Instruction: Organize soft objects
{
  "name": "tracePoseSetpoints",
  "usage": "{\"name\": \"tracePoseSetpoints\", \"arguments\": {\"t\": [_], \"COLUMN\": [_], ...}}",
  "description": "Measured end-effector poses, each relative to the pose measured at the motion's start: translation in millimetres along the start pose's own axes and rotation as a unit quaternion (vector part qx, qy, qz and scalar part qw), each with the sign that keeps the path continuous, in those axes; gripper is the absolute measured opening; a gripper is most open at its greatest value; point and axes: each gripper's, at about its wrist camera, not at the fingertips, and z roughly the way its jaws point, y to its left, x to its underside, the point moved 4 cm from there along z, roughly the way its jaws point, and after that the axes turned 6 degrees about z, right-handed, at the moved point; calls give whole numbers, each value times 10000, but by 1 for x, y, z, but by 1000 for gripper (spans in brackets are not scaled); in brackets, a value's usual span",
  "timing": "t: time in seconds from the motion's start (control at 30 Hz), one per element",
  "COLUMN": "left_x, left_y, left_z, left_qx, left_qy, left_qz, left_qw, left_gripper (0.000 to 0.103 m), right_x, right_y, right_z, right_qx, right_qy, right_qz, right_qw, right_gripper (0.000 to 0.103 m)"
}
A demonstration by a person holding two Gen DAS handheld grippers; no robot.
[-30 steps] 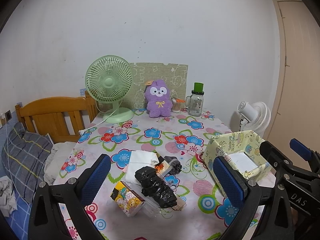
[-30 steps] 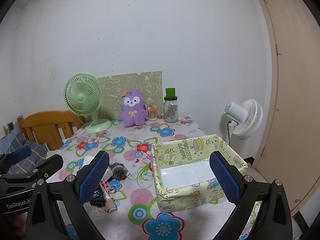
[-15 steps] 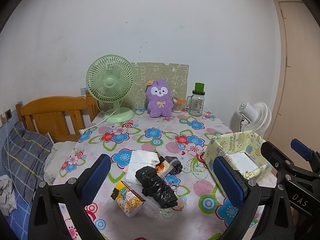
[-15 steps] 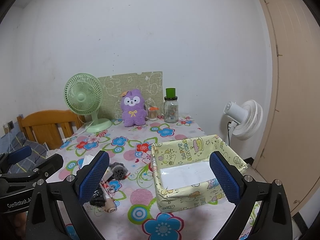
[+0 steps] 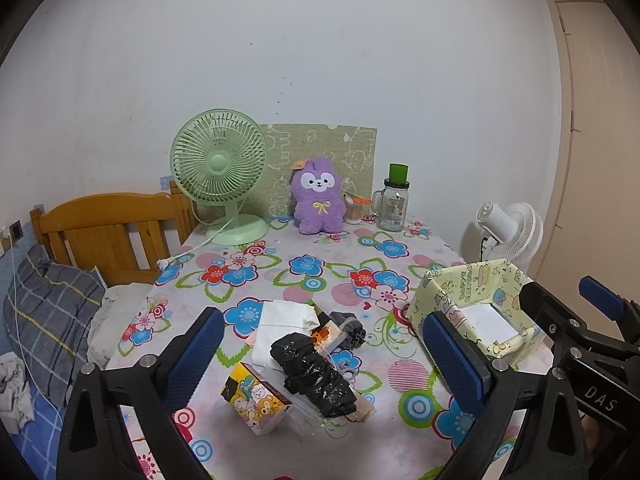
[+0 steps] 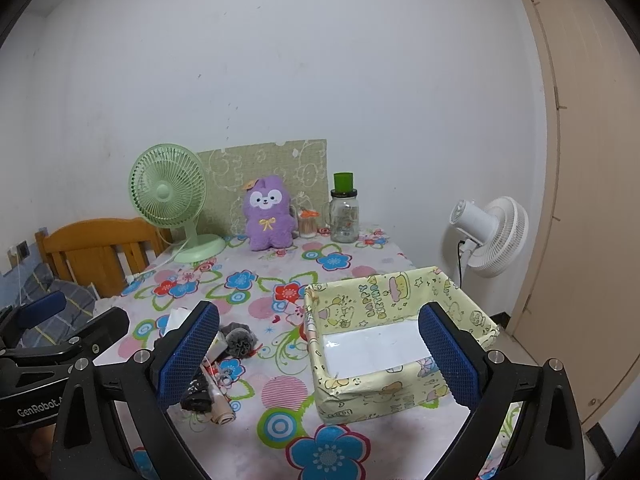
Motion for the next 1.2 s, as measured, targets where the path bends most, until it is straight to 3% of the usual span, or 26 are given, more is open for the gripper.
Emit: {"name": "tracePoseSetpoints", "arguments": {"t": [0.43,1.2], "left_x": [11,64], "left_y": [12,67], "left_z": [20,91], "left_qx": [-154,-302], "left_qy": [265,1430], "left_qz": [106,39], "left_qw": [9995,9893], "left_gripper": [92,90], "right_x": [8,56], "right_y": [17,91], "right_z": [18,89], "right_qx": [-207,-728], "right_qy": [217,1090], "right_qz": [-110,-437], "right_qw": [9995,9904], "right_gripper": [94,92]}}
